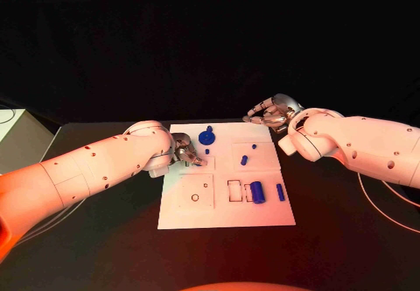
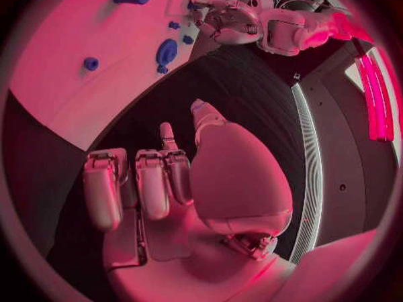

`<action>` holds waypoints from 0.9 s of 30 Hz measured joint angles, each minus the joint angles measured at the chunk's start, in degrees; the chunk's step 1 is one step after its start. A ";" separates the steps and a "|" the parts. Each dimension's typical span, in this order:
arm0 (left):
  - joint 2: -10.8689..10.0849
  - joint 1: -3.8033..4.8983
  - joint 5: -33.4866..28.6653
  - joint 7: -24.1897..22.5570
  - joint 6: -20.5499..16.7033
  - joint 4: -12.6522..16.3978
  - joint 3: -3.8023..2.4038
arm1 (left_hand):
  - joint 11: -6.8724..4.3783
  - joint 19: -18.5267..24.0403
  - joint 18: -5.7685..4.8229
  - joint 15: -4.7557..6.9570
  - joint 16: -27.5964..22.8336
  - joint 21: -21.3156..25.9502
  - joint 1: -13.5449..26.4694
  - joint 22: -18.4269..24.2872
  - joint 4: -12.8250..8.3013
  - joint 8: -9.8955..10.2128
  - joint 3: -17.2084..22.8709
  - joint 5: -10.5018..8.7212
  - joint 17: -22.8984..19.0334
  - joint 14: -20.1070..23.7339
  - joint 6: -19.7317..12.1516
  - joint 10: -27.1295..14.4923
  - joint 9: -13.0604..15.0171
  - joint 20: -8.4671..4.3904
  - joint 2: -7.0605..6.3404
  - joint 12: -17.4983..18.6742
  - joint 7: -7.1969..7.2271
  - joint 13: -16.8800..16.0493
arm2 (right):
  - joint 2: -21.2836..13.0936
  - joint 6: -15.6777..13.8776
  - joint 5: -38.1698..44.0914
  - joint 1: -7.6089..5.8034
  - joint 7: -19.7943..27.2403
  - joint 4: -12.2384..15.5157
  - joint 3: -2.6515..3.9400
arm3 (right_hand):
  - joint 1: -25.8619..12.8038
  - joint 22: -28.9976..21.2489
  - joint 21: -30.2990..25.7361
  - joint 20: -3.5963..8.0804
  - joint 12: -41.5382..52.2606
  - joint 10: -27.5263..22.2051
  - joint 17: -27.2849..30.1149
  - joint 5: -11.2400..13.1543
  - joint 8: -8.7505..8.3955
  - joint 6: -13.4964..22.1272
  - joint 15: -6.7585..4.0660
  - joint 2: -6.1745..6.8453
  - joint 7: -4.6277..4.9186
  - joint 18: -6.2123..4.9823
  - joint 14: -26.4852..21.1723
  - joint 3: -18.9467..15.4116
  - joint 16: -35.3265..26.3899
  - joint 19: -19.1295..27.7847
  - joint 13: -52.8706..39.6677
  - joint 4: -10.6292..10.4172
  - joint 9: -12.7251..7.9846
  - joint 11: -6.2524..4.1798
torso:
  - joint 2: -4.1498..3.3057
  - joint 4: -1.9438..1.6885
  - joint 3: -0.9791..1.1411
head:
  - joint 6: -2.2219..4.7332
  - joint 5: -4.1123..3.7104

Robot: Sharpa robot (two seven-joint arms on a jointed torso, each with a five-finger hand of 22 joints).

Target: Assemble the parts on the task board

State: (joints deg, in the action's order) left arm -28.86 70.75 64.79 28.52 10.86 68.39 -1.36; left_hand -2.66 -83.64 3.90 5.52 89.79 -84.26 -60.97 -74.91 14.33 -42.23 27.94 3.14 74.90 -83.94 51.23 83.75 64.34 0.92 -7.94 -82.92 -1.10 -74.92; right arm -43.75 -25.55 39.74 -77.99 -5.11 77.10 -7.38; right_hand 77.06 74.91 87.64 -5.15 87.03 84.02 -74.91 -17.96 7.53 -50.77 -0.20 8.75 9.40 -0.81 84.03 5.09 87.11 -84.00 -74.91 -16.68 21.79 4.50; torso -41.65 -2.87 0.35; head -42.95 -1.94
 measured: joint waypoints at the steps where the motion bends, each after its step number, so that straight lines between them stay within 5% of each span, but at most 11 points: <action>1: -0.06 -0.01 -0.03 0.00 0.00 0.06 0.00 | 0.00 0.00 0.00 0.00 0.00 0.00 -0.07 0.00 0.17 0.00 -0.17 0.00 0.00 0.00 0.00 0.00 0.05 0.00 0.07 0.00 0.00 0.00 | 0.00 0.00 0.00 0.01 0.00 0.00 0.00 | 0.00 0.00 0.00 0.00 0.00 0.00 0.00 0.00 0.00 0.00 0.00 0.00 0.00 0.00 0.00 0.00 0.00 0.00 0.00 0.00 0.00 0.00 | 0.01 0.01 -0.01 | -0.01 0.01; 27: -1.22 -0.51 -1.17 0.20 -0.43 1.12 -0.60 | 0.00 0.00 0.00 0.00 0.00 0.00 -0.44 -0.02 0.85 0.00 -0.84 0.00 0.00 0.00 0.09 0.00 0.22 0.00 -0.01 0.00 0.11 0.00 | -0.13 0.25 0.00 0.19 -0.01 -0.20 -0.01 | 0.00 0.03 0.00 0.00 0.00 0.00 0.00 0.00 0.00 -0.01 0.00 0.00 0.00 0.00 0.00 0.00 0.00 0.00 0.01 0.00 -0.01 0.00 | 0.02 0.05 0.02 | -0.03 -0.01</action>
State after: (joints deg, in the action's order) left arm -30.08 70.24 63.62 28.72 10.42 69.51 -1.96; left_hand -2.65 -83.64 3.90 5.52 89.79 -84.26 -61.42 -74.92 15.18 -42.23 27.10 3.14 74.90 -83.94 51.31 83.75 64.56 0.92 -7.96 -82.92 -0.99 -74.92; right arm -43.88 -25.30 39.74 -77.79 -5.12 76.89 -7.39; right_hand 77.06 74.94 87.64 -5.15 87.04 84.02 -74.91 -17.96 7.53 -50.77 -0.20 8.75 9.40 -0.82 84.03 5.09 87.11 -84.00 -74.90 -16.68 21.79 4.50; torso -41.63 -2.82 0.37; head -42.98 -1.96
